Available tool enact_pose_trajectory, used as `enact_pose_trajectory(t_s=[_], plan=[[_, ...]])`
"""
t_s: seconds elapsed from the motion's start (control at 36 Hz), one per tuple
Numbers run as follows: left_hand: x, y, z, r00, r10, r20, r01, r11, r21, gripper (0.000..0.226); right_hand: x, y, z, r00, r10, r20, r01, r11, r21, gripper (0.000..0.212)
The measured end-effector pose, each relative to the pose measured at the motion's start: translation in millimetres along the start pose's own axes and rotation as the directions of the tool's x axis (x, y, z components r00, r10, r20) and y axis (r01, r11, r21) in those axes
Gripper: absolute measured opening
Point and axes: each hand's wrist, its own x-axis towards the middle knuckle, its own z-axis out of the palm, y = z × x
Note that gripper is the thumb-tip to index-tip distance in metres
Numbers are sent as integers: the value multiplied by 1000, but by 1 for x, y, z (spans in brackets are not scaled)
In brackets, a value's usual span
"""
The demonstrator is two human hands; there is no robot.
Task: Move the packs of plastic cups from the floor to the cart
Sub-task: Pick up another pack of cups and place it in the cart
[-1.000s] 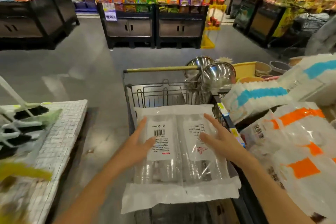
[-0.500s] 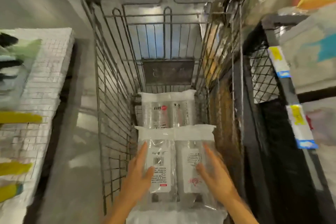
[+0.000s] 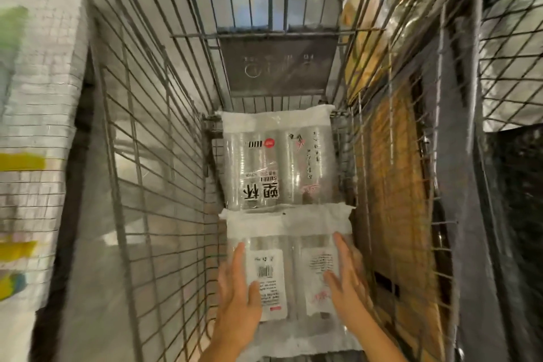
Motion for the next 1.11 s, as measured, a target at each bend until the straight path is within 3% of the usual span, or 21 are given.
enact_pose_trajectory(t_s=[0.19, 0.31, 0.47, 0.56, 0.67, 0.78, 0.92, 1.11], plan=[[18, -16, 6, 996, -66, 66, 67, 998, -14, 82, 2, 4, 6, 1000, 21, 14, -20, 997, -79, 84], [19, -19, 2, 997, -16, 78, 15, 1000, 20, 80, 5, 3, 8, 999, 24, 28, -22, 997, -70, 83], [11, 12, -31, 993, -53, 101, 34, 984, 177, 77, -4, -27, -12, 996, 58, 71, -51, 994, -94, 80], [2, 43, -64, 997, -38, 62, 21, 965, 262, 67, -9, -60, -37, 997, 48, 59, -32, 970, -239, 67], [-11, 100, -120, 985, 161, 69, -175, 921, 348, 52, -17, -122, -86, 988, -129, 82, 151, 912, -381, 55], [-45, 177, -190, 927, 368, 78, -360, 806, 470, 43, -47, -210, -150, 960, -281, 16, 251, 828, -501, 41], [-97, 268, -278, 828, 560, 12, -458, 665, 589, 40, -103, -310, -232, 894, -446, -28, 335, 711, -619, 42], [-172, 348, -366, 740, 672, -2, -488, 539, 686, 43, -172, -409, -307, 786, -617, -44, 398, 559, -728, 28]])
